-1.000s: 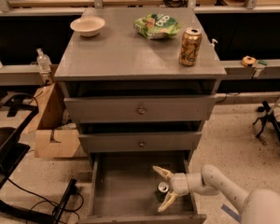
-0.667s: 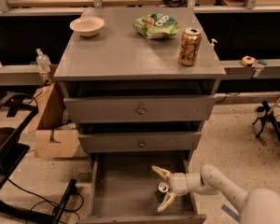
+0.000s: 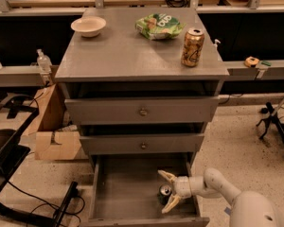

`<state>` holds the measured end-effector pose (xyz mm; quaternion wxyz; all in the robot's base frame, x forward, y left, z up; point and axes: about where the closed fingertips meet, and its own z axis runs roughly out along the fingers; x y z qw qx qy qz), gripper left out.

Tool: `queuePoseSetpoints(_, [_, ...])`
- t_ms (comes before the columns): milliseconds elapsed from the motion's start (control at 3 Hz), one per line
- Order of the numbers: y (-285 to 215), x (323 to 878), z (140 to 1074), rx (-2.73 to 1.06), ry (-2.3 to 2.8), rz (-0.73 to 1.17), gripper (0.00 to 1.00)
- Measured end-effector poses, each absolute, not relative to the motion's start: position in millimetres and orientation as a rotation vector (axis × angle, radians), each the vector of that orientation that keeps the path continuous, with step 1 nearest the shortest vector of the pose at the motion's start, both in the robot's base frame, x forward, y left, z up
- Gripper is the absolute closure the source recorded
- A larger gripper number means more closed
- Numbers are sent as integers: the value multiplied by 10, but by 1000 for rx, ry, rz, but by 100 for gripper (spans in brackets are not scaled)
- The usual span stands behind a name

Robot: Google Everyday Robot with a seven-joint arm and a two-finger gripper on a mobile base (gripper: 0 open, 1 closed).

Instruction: Pick green can from bottom drawer and place on counter

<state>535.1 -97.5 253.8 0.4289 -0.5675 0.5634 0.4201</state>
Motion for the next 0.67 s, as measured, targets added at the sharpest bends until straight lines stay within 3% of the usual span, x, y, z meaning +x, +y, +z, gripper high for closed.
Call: queuePoseSetpoints(667, [-792, 5319, 2352, -1412, 1415, 1078, 0])
